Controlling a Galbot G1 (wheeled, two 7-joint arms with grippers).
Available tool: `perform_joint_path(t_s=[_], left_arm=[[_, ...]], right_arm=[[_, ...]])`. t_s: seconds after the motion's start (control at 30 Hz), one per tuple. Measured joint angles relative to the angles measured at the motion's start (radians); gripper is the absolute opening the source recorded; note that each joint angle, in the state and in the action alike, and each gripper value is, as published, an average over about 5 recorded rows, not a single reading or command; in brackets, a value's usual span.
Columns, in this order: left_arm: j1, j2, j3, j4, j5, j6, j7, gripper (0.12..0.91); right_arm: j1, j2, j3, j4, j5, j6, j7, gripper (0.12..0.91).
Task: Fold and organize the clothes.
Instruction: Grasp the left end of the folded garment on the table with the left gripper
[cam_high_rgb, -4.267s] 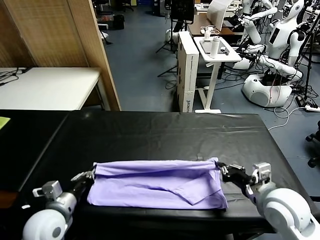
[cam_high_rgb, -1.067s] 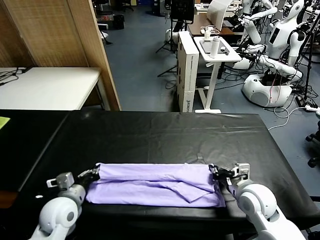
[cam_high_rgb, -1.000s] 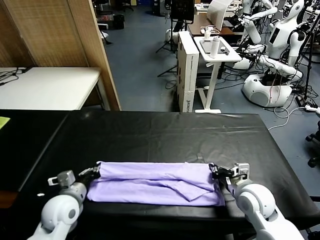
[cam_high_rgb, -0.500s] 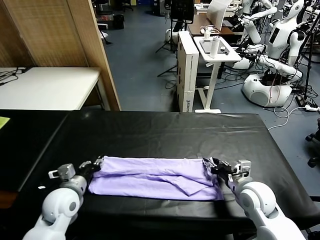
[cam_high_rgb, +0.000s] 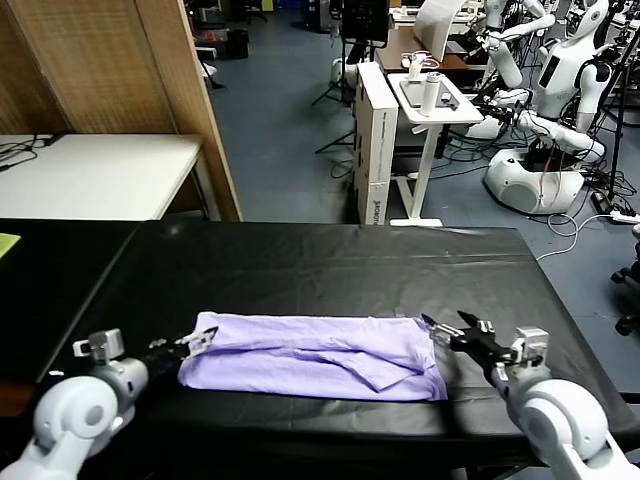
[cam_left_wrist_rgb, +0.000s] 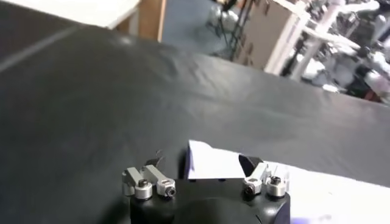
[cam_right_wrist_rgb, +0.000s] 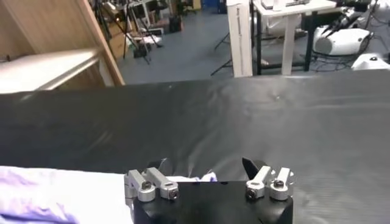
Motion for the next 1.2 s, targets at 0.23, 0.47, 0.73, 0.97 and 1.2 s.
perform_joint_path(t_s=[0.23, 0.47, 0.73, 0.97, 1.2], left_arm=[[0.002, 0.040, -0.030, 0.048, -0.082, 0.000, 0.033, 0.907], [0.026, 0.060, -0.038, 0.081, -0.117, 0.000, 0.043, 0.907], [0.058, 0.053, -0.026, 0.063, -0.123, -0.002, 0.048, 0.907], [0.067, 0.038, -0.013, 0.052, -0.121, -0.004, 0.049, 0.905], [0.061, 0.029, -0.003, 0.059, -0.125, -0.004, 0.046, 0.810]], right_arm=[[-0.026, 0.002, 0.013, 0.021, 0.000, -0.003, 0.000, 0.907], [-0.027, 0.006, 0.013, 0.016, -0.001, -0.004, 0.001, 0.907], [-0.024, 0.009, 0.009, 0.012, -0.002, -0.004, 0.001, 0.907], [-0.021, 0.011, 0.001, 0.010, -0.005, -0.004, 0.002, 0.907], [-0.018, 0.018, -0.008, 0.008, -0.012, -0.004, 0.004, 0.907]])
